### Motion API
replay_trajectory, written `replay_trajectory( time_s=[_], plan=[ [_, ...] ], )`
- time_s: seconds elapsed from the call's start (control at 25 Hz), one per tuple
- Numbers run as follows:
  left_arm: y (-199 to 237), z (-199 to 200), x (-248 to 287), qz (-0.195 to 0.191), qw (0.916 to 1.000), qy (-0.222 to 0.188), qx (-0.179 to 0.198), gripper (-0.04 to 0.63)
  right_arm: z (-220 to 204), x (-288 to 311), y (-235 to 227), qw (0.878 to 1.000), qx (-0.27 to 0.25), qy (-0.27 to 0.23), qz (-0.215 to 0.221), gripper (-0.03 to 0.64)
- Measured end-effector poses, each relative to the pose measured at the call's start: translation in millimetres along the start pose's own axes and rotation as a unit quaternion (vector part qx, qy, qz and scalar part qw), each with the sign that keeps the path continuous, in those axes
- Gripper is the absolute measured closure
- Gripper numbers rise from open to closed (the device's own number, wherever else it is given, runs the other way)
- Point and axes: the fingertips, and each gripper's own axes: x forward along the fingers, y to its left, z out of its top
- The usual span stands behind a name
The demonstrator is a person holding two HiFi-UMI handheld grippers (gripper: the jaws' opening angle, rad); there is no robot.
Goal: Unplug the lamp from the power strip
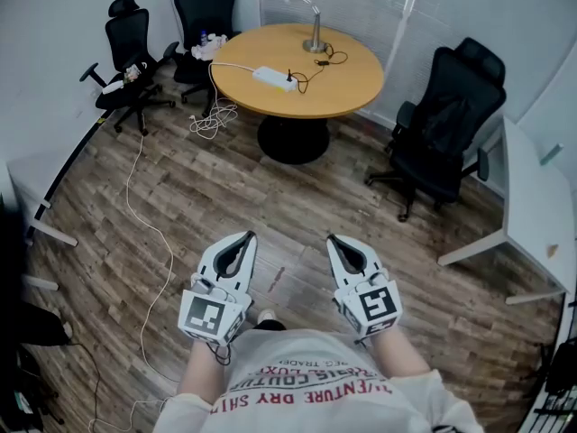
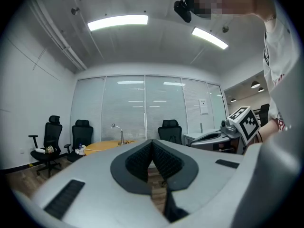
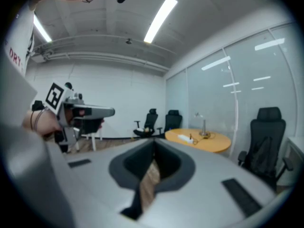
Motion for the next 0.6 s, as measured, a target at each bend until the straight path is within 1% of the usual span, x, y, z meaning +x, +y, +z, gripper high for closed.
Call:
replay_trajectory(
  time_s=[0.2,0.28,0.4,0.44,0.6],
  plan=[
    [58,5,1,-0.011,0.9999,-0.004,0.012,0.568,20,53,16,1.000,0.007,-0.024,-0.009,0.588],
    [78,2,-2,-0.012,0.9999,-0.003,0.009,0.568,23,70,24,1.000,0.001,-0.021,-0.012,0.588],
    [106,-1,-3,-0.002,1.0000,-0.001,-0.006,0.568,25,96,31,1.000,-0.006,-0.008,-0.017,0.588],
    [113,-3,-1,0.000,1.0000,0.001,-0.009,0.568,25,104,32,1.000,-0.005,-0.005,-0.014,0.588],
    [132,-12,19,0.007,0.9999,0.007,-0.011,0.569,18,131,30,1.000,-0.016,-0.011,0.022,0.588]
  ],
)
